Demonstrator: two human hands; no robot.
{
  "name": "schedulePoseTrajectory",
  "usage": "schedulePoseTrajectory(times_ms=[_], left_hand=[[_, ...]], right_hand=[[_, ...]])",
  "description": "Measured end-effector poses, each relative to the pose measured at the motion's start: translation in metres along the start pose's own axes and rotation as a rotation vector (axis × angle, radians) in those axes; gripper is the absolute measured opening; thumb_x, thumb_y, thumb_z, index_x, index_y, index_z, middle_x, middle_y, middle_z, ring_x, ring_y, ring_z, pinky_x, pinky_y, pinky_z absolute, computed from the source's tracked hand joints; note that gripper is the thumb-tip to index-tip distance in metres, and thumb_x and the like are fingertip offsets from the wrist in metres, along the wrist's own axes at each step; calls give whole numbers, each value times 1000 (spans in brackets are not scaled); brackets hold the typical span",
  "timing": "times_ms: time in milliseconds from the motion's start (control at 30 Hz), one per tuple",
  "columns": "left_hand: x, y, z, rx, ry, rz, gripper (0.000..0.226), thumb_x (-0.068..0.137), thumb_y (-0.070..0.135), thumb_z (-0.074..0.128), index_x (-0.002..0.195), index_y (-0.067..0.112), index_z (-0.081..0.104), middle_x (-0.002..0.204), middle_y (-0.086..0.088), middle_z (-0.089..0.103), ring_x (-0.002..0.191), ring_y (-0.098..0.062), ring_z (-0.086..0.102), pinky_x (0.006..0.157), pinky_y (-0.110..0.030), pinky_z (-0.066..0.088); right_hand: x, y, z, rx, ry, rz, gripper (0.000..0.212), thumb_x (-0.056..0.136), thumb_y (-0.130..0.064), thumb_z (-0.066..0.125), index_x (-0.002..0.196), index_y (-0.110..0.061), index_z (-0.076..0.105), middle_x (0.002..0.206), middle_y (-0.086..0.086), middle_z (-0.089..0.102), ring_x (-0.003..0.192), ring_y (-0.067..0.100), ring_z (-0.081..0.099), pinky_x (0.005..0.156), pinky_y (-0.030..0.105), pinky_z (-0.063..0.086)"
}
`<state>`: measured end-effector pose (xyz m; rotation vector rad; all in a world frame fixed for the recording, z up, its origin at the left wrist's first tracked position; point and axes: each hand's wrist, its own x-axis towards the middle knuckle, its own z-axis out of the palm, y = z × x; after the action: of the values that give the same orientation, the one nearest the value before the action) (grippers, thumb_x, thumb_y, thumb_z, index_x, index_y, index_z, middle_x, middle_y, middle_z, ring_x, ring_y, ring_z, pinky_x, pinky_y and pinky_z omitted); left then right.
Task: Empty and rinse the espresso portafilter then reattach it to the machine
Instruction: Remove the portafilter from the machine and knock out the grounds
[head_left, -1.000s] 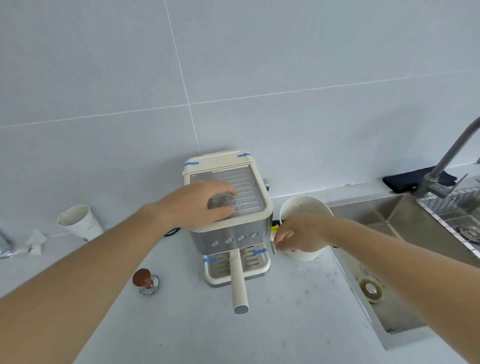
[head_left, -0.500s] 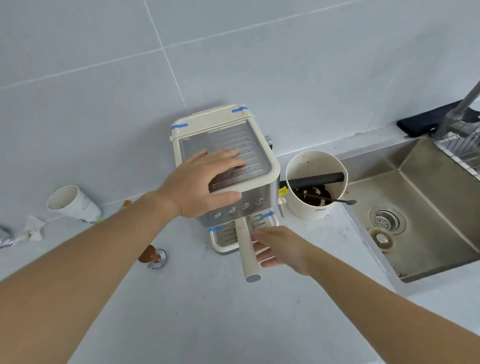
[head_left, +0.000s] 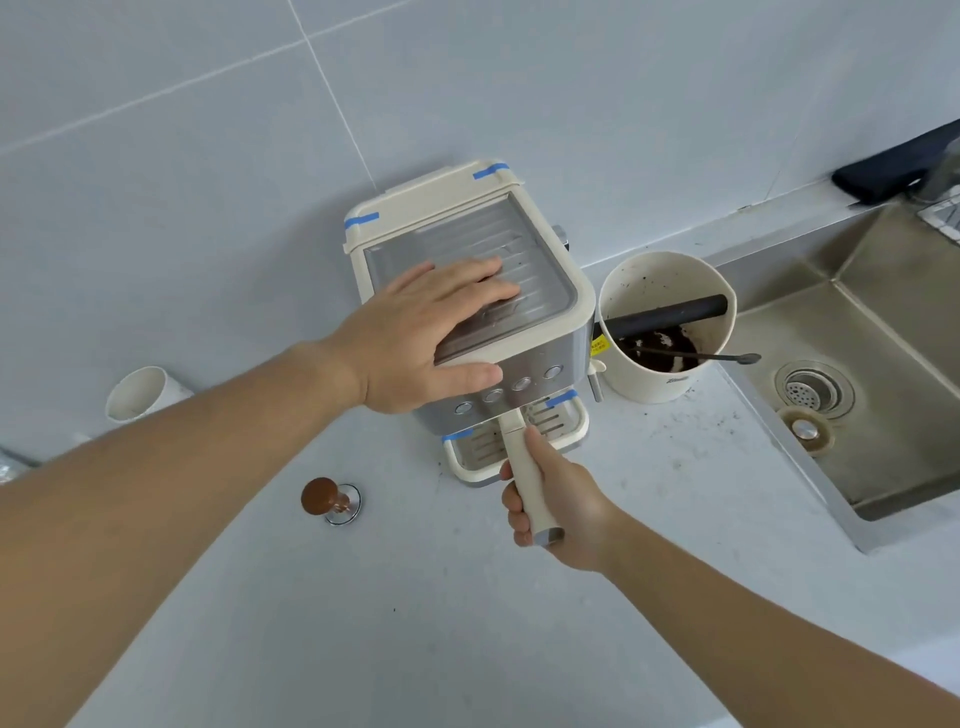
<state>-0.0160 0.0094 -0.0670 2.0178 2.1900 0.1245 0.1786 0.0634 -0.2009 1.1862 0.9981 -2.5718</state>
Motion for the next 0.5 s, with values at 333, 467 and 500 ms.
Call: schedulePoseTrajectory(times_ms=[333, 467, 500], left_hand=[[1, 0, 4, -59, 66, -33, 72, 80, 69, 44, 145, 40, 31, 161, 14, 20, 148, -2, 13, 122, -40, 7], [2, 1, 6, -65, 75, -36, 71, 80, 68, 44, 144, 41, 31, 161, 14, 22, 148, -3, 15, 122, -40, 7], [2, 1, 6, -63, 78, -37, 70, 81, 68, 45, 144, 41, 31, 161, 14, 22, 148, -3, 15, 122, -40, 8]], right_hand=[[14, 9, 1, 78, -38, -53, 57, 96, -63, 39, 77, -11, 54, 55, 4, 46, 39, 18, 38, 39, 23, 32], [16, 12, 2, 77, -24, -82, 57, 97, -61, 39, 77, -10, 54, 55, 4, 47, 38, 19, 38, 39, 22, 32], [16, 13, 1, 79, -23, -90, 57, 97, -61, 39, 77, -10, 54, 55, 5, 48, 38, 19, 38, 39, 22, 32]])
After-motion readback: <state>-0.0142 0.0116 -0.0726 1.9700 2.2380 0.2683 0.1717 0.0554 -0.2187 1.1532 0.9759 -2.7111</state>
